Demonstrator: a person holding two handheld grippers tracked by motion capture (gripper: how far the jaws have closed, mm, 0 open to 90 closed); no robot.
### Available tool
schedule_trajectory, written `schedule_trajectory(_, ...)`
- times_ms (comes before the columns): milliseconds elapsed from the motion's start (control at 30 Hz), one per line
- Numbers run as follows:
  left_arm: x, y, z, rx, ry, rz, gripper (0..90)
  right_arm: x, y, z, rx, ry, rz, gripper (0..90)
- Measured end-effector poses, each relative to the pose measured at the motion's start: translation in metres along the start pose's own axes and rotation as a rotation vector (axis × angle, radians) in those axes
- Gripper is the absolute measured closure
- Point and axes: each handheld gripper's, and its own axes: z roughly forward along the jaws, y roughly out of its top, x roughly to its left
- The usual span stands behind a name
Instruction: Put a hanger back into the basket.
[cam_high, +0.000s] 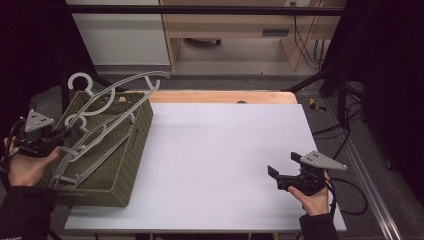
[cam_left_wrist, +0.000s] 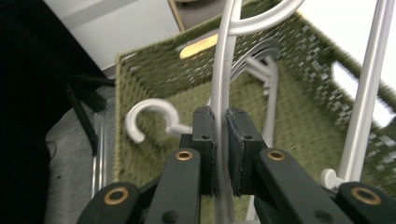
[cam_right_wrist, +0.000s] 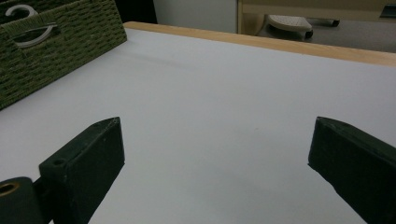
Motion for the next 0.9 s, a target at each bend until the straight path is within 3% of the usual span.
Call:
schedule_trajectory(300, 0.018, -0.021, 0.011, 0.049, 0.014, -0.034, 82.6, 0.000, 0.000, 0.001, 0.003, -0.001, -0.004, 3.9)
schedule_trajectory(700, 0.030, -0.039, 0.013, 0.103, 0.035, -0.032, 82.6, 0.000, -0.001, 0.001, 0.007, 0.002, -0.010, 3.9)
schedule_trajectory(900, 0.034, -0.045, 0.017, 0.140, 0.072, -0.022, 82.6, -0.001, -0.001, 0.001, 0.006, 0.001, -0.009, 3.9)
